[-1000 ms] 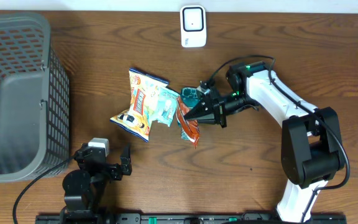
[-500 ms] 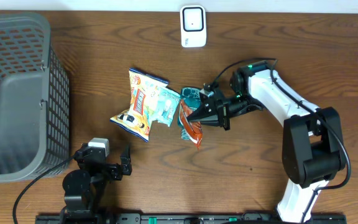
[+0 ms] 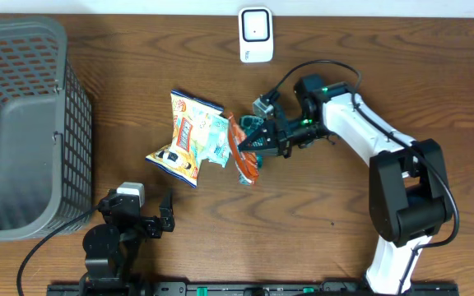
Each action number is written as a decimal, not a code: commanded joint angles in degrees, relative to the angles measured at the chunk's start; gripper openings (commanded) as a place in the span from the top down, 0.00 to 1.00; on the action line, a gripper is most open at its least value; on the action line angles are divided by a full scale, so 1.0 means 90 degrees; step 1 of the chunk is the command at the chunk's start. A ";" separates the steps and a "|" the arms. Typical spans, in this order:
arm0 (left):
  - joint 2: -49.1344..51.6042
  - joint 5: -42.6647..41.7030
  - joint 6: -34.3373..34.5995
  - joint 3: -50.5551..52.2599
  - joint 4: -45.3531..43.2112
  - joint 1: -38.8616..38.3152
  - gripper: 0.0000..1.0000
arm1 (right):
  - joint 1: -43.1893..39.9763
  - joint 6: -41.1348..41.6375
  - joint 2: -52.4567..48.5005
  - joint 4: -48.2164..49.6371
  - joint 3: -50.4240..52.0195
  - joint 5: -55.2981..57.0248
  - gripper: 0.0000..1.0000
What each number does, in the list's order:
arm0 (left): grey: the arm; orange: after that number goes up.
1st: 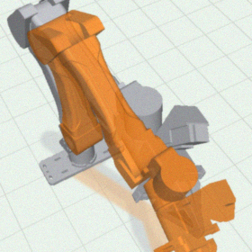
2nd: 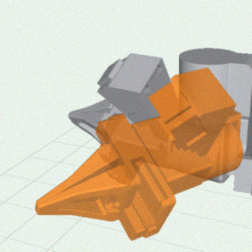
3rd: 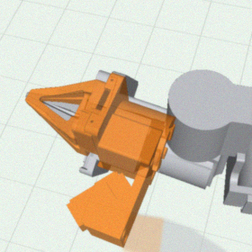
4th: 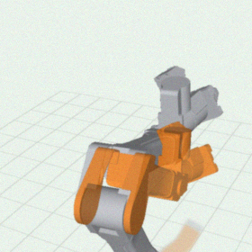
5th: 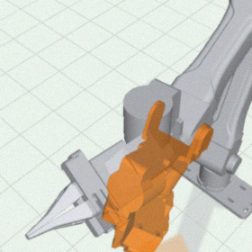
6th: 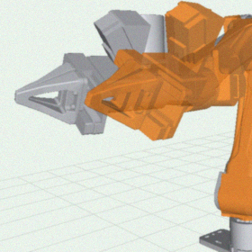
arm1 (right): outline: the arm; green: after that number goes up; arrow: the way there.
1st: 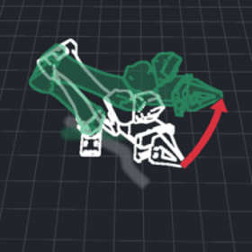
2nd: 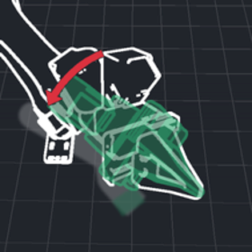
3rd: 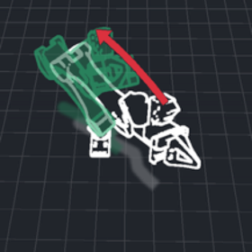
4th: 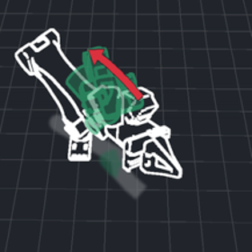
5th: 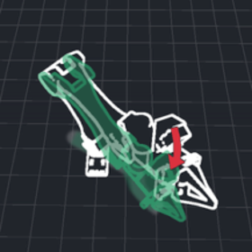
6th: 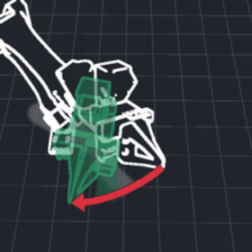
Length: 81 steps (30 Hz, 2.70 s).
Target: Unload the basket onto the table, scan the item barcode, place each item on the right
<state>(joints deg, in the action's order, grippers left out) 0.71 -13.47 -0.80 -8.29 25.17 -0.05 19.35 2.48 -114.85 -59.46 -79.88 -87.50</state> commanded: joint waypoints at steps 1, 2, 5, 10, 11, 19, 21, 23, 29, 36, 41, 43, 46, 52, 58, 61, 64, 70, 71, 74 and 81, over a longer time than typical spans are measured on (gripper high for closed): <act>-0.0010 -0.0051 0.0051 0.0092 0.0112 0.0022 0.01 | 0.0177 0.0821 -0.0063 0.0044 -0.0066 -0.0226 0.99; -0.0010 -0.0051 0.0051 0.0092 0.0112 0.0022 0.01 | 0.0177 0.0816 -0.0061 0.0015 -0.0066 -0.0223 0.99; -0.0010 -0.0051 0.0051 0.0092 0.0112 0.0022 0.01 | 0.0160 0.0595 -0.0061 -0.0260 -0.0066 -0.0226 0.99; -0.0010 -0.0051 0.0051 0.0092 0.0112 0.0022 0.01 | -0.0083 -0.0231 0.0015 -0.1773 -0.0066 -0.0226 0.99; -0.0010 -0.0051 0.0051 0.0092 0.0112 0.0022 0.01 | -0.0141 -0.0692 0.0017 -0.2166 -0.0066 -0.0223 0.99; -0.0010 -0.0051 0.0051 0.0092 0.0112 0.0022 0.01 | -0.0408 -0.2756 0.0022 -0.4228 -0.0029 0.0872 0.99; -0.0010 -0.0051 0.0051 0.0092 0.0112 0.0022 0.01 | -0.0440 -0.2752 0.0022 -0.4228 -0.0022 0.0872 0.99; -0.0010 -0.0051 0.0051 0.0092 0.0112 0.0022 0.01 | -0.0447 -0.2684 0.0022 -0.4228 -0.0022 0.0852 0.99; -0.0010 -0.0051 0.0051 0.0092 0.0112 0.0022 0.01 | -0.0503 -0.2693 0.0022 -0.4189 -0.0022 0.0984 0.99; -0.0010 -0.0051 0.0051 0.0092 0.0112 0.0022 0.02 | -0.0593 -0.3004 0.0022 -0.4184 -0.0143 0.1766 0.99; -0.0010 -0.0051 0.0051 0.0092 0.0109 0.0022 0.01 | -0.1054 -0.2679 0.0469 -0.4233 -0.0223 0.3045 0.99; -0.0010 -0.0051 0.0051 0.0092 0.0112 0.0022 0.02 | -0.1280 -0.2526 0.0797 -0.4226 -0.0223 0.3407 0.99; -0.0010 -0.0051 0.0051 0.0092 0.0112 0.0022 0.01 | -0.1637 -0.2448 0.1418 -0.3874 -0.0221 0.3597 0.99; -0.0010 -0.0051 0.0051 0.0092 0.0112 0.0022 0.01 | -0.1632 0.0537 0.2297 -0.1248 -0.0216 0.5289 0.99; -0.0010 -0.0051 0.0051 0.0092 0.0112 0.0022 0.01 | -0.1081 0.3198 0.2215 0.1426 -0.0206 0.7291 0.99; -0.0010 -0.0051 0.0051 0.0092 0.0112 0.0022 0.01 | -0.0792 0.3597 0.1865 0.2645 -0.0209 0.7385 0.99; -0.0010 -0.0051 0.0051 0.0092 0.0112 0.0022 0.01 | -0.0648 0.3769 0.1486 0.3327 -0.0233 0.7451 0.99; -0.0010 -0.0051 0.0051 0.0092 0.0112 0.0022 0.02 | -0.0498 0.3679 0.1078 0.2623 -0.0267 0.8298 0.49; -0.0010 -0.0051 0.0051 0.0092 0.0112 0.0022 0.01 | -0.0442 0.3611 0.1078 0.2424 -0.0267 0.8629 0.36; -0.0010 -0.0051 0.0051 0.0092 0.0112 0.0022 0.01 | -0.0231 0.3434 0.1078 0.2103 -0.0267 0.9270 0.06; -0.0010 -0.0051 0.0051 0.0092 0.0112 0.0022 0.01 | 0.0260 0.3434 0.0498 0.2157 -0.0265 1.0193 0.22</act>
<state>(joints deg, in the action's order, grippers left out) 0.71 -13.45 -0.80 -8.29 25.17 -0.05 19.84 33.82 -106.24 -40.56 -81.62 -2.17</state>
